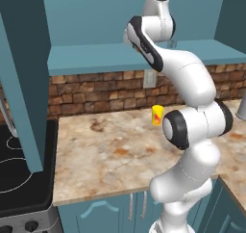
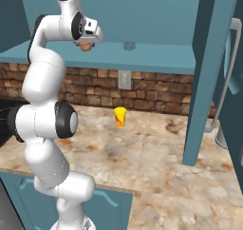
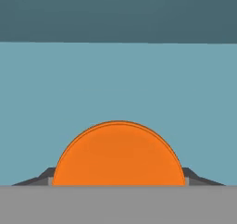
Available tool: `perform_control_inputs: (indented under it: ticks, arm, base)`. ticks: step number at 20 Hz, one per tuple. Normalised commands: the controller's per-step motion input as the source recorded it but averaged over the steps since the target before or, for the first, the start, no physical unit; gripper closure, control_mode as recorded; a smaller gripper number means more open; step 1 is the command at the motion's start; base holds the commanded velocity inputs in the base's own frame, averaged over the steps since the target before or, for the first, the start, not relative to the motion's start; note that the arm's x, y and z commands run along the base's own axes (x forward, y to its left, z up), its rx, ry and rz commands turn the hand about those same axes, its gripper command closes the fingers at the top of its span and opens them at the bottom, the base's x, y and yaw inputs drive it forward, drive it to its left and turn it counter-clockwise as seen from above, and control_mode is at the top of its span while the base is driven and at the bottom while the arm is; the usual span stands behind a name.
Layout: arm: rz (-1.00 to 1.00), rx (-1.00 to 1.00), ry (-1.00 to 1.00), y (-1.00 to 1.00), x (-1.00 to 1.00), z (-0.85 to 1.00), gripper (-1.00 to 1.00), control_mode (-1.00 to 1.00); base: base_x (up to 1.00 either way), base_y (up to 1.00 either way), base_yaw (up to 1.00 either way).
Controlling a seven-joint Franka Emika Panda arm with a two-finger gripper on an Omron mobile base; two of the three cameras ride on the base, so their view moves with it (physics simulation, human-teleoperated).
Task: Pick the jam and honey bottle from the counter and place them in the cabinets closest to them.
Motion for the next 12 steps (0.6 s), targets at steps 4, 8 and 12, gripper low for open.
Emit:
perform_control_inputs:
  ticks: [4,8,12]
  arm:
    - [0.01,-0.02,0.16,0.0,-0.5,0.05,-1.0,-1.0]
    - [0.05,-0.03,0.09,0.0,-0.89,0.01,-1.0,-1.0]
    - [0.08,-0.04,0.0,0.0,-1.0,-0.03,-1.0,-1.0]
  base:
    - [0.0,0.0,0.0]
    - [0.0,0.0,0.0]
    - [0.0,0.0,0.0]
